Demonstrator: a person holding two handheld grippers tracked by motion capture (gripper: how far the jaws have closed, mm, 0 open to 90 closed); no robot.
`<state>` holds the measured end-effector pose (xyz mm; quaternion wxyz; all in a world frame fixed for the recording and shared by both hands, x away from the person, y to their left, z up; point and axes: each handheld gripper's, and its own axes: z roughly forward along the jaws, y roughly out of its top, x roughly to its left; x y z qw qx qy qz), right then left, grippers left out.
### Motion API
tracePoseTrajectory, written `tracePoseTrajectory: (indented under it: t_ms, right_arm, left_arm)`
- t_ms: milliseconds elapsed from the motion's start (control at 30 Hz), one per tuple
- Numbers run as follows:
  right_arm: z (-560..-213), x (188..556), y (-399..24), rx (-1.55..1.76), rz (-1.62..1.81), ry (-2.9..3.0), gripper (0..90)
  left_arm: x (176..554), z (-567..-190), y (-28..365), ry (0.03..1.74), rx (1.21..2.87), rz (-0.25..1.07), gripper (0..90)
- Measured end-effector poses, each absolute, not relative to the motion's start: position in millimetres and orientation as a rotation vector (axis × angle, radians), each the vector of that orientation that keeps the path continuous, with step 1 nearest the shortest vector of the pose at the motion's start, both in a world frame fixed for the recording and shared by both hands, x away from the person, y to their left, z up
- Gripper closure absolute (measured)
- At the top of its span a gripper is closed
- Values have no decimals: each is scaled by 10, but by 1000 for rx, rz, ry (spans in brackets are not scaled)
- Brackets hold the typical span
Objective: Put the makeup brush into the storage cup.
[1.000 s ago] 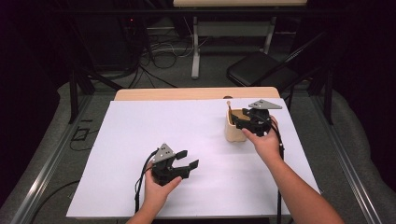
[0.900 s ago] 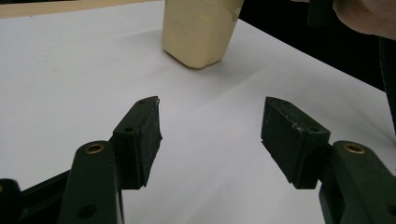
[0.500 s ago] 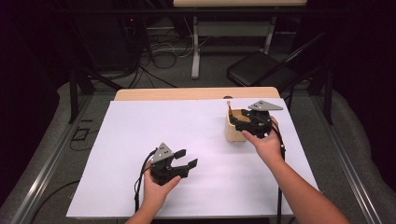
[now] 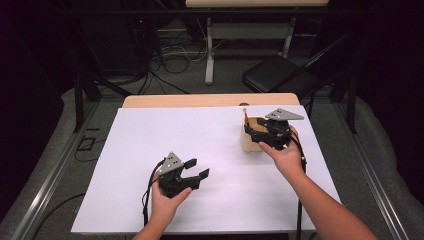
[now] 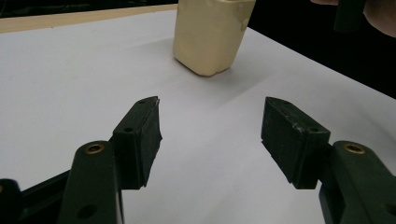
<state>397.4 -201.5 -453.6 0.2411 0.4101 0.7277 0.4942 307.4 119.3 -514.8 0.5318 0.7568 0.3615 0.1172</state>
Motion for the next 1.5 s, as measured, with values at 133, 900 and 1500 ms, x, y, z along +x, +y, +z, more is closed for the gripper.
tracePoseTrajectory:
  t_ms: [133, 900, 1500]
  right_arm:
    - [-4511, 3941, -2026, 1113, 1365, 1994, 409]
    - [-4394, 3734, -1962, 1036, 1387, 2053, 406]
    - [-4411, 3595, -2042, 1006, 1392, 2064, 404]
  left_arm:
    - [3089, -5132, 1203, 869, 1808, 280, 377]
    - [3055, -5032, 1381, 875, 1834, 326, 377]
    - [3010, -4987, 1511, 874, 1866, 351, 376]
